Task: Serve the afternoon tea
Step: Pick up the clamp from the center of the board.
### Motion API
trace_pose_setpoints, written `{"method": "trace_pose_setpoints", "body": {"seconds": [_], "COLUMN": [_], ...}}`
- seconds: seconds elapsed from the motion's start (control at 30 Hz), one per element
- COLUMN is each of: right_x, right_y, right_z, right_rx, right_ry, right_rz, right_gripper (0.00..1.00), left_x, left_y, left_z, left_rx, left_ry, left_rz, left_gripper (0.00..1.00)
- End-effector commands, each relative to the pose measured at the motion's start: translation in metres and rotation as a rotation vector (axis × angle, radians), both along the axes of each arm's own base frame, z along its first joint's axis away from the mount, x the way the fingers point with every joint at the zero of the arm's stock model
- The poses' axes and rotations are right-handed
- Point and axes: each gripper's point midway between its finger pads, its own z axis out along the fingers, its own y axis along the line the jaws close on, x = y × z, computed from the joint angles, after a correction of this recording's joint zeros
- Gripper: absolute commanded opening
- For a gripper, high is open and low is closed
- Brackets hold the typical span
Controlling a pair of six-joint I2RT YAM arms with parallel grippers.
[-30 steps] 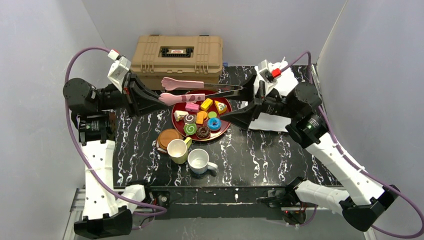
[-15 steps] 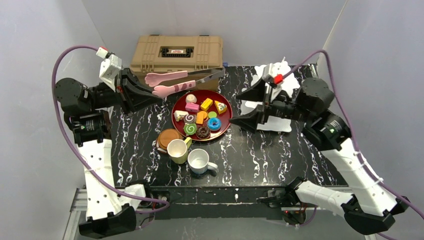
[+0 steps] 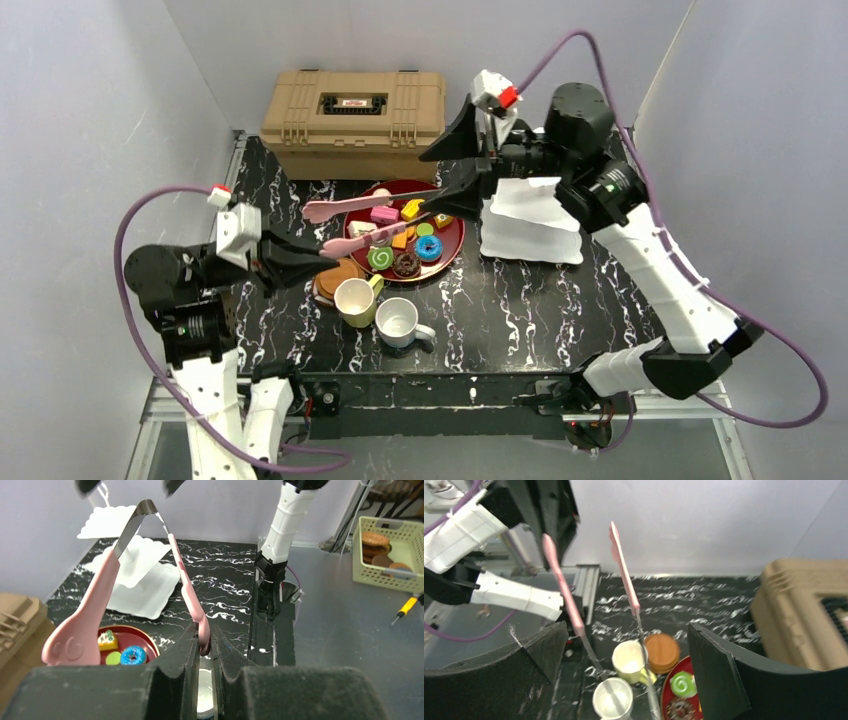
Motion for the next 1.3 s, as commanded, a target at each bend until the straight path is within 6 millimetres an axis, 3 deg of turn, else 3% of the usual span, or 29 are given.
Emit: {"method": "trace_pose_setpoints", "body": {"seconds": [0.0,0.2,0.43,0.63,0.83,1.07,1.27], "right_x": [-0.017,-0.012,-0.044,-0.059,-0.064,-0.052,-0.037], "right_y": [0.001,0.010,0.015,0.031,0.031,0.037,0.046], "right_z": [-0.011,-0.027,-0.041,-0.066,-0.058,-0.081,-0.066], "right_rx": [-0.034,-0.092,-0.073,-0.147,-0.135,-0.181,-0.136], "right_ry": [0.042,0.085,0.133,0.135,0.109,0.095,0.044], "right_rz": [0.103,0.128,0.214,0.223,0.223,0.184,0.139], "right_gripper": [0.99,0.98,0.98,0.98,0.98,0.90,0.89], "left_x": [-0.043,-0.048,-0.045,-0.043,-0.044,-0.044,-0.052], "left_y": [-0.004,-0.006,-0.005,-0.005,-0.005,-0.005,-0.007], "left_z": [-0.015,-0.012,-0.011,-0.007,-0.003,0.001,0.002], "left_rx": [0.103,0.103,0.100,0.101,0.103,0.103,0.105], "left_ry": [-0.101,-0.098,-0.083,-0.081,-0.084,-0.073,-0.080], "left_rz": [-0.198,-0.209,-0.210,-0.209,-0.208,-0.207,-0.225], "left_gripper": [0.00,0.00,0.00,0.00,0.00,0.00,0.00]}}
